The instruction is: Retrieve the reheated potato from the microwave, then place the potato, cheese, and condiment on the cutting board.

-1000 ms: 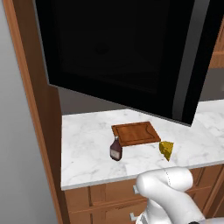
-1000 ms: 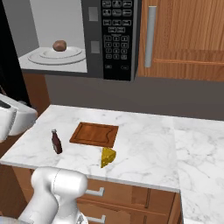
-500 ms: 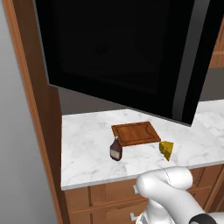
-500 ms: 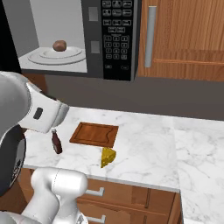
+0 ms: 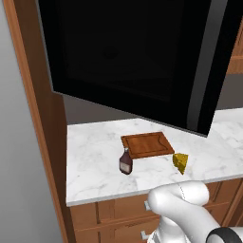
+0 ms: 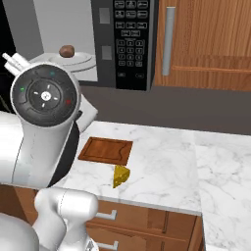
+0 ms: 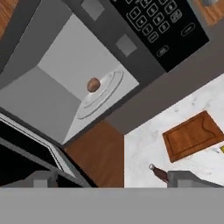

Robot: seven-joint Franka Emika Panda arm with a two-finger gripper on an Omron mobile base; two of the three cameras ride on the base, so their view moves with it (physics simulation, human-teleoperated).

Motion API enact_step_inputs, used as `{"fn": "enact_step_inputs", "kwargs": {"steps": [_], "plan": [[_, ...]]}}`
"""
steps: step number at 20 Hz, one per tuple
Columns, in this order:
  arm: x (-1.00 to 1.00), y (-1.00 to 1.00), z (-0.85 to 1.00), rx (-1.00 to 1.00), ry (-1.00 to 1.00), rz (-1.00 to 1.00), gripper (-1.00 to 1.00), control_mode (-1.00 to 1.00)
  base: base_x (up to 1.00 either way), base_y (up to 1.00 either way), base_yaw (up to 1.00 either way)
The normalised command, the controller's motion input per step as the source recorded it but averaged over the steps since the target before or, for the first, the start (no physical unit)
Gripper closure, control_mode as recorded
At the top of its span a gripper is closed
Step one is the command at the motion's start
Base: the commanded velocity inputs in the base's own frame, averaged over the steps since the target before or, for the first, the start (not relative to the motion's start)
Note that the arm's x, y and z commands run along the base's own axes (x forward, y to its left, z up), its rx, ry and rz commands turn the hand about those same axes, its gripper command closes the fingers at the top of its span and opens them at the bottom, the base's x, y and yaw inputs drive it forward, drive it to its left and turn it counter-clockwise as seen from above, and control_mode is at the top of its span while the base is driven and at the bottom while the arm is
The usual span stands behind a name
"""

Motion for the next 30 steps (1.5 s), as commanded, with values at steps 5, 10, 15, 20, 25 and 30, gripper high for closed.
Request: {"fn": "enact_step_inputs", "kwargs": {"steps": [5,10,15,20,25,30], "plan": [[0.69,0.07,-0.15,0.33,0.13,0.00,-1.00,-1.00,0.00,0.00,0.00],[0.67,0.15,-0.12,0.30,0.14,0.08,-1.00,-1.00,0.00,0.00,0.00],[0.57,0.34,-0.03,0.16,0.07,0.17,-1.00,-1.00,0.00,0.00,0.00],[0.44,0.25,0.01,0.19,0.07,0.22,-1.00,-1.00,0.00,0.00,0.00],[0.15,0.19,0.05,0.16,0.05,0.26,-1.00,-1.00,0.00,0.00,0.00],[-0.08,0.37,0.00,0.01,0.00,0.26,-1.00,-1.00,0.00,0.00,0.00]]}}
